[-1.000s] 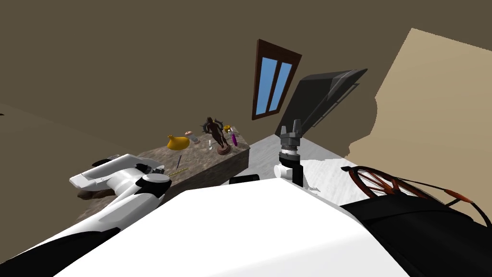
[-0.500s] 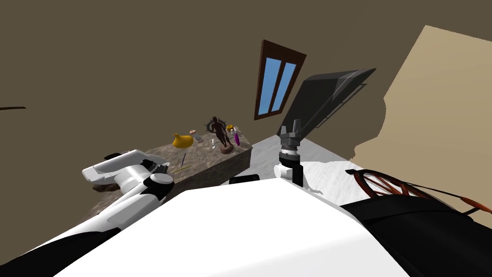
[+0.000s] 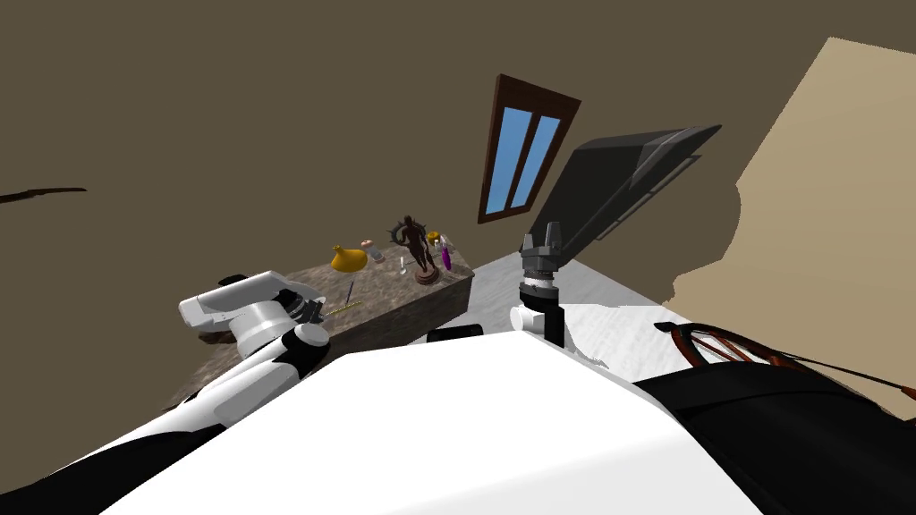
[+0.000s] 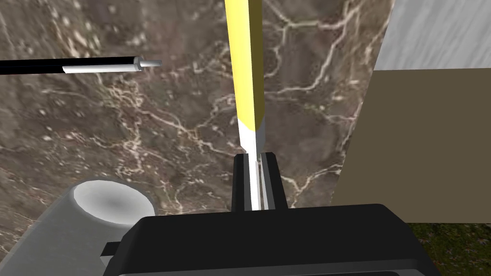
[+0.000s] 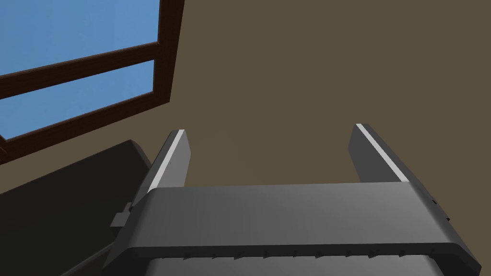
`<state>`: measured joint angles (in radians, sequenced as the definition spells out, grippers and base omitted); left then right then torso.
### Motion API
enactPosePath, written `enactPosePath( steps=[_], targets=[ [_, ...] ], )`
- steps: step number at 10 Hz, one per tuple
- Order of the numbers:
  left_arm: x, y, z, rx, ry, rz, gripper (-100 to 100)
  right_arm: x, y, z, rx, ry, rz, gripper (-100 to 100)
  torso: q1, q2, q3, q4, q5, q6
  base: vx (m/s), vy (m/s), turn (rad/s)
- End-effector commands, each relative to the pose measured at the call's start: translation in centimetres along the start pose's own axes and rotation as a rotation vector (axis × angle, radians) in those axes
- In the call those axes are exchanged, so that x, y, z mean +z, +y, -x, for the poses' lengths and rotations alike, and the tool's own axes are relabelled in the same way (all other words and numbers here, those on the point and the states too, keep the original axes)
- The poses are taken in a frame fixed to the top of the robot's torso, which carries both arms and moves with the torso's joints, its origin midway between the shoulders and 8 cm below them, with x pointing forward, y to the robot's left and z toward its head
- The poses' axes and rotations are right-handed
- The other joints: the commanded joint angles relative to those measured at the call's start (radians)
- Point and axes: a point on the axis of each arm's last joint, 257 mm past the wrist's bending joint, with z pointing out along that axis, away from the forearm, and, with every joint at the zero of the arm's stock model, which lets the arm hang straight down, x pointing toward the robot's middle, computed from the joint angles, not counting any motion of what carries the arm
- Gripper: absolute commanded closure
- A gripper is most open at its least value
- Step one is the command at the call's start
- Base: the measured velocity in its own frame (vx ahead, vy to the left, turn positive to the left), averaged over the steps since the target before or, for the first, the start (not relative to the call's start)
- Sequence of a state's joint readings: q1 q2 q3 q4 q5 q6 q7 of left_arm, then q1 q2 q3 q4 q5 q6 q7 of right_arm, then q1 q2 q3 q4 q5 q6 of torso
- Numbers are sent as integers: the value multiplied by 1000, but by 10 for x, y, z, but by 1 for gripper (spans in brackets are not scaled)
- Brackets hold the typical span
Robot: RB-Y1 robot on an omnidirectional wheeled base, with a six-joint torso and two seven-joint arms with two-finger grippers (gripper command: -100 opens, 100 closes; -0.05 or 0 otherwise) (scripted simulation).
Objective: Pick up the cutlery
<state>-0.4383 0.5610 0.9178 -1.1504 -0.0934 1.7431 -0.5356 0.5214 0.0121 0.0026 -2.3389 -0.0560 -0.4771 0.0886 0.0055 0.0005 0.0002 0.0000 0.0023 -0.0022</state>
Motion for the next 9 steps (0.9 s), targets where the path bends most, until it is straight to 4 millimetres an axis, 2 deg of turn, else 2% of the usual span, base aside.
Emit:
enactPosePath(
  steps=[1,2,3,4,5,6,8,9],
  targets=[
    [-1,-3,-7,12,-1,5,100,0,0,0,0,0,0,0,0,0,0,0,0,0,2,26,40],
    [-4,-5,-21,18,10,2,100,0,0,0,0,0,0,0,0,0,0,0,0,1,0,32,97],
    [-4,-6,-22,29,3,5,100,0,0,0,0,0,0,0,0,-1,-1,0,0,0,-4,28,37],
    [-6,-8,-36,37,15,3,100,0,0,0,0,0,0,0,0,-1,-1,-1,1,1,-5,36,66],
    [-7,-9,-38,48,8,6,100,0,0,0,0,0,0,0,0,-1,-1,-1,1,1,-5,27,37],
    [-9,-10,-52,57,22,5,100,0,0,0,0,0,0,0,0,-1,-1,-1,1,1,-6,32,90],
    [-10,-10,-49,61,16,5,100,0,0,0,0,0,0,0,0,-1,-1,-1,1,1,-1,16,24],
    [-10,-10,-50,61,16,6,0,0,0,0,0,0,0,0,-1,-1,-1,-2,1,1,0,0,0]
  ],
)
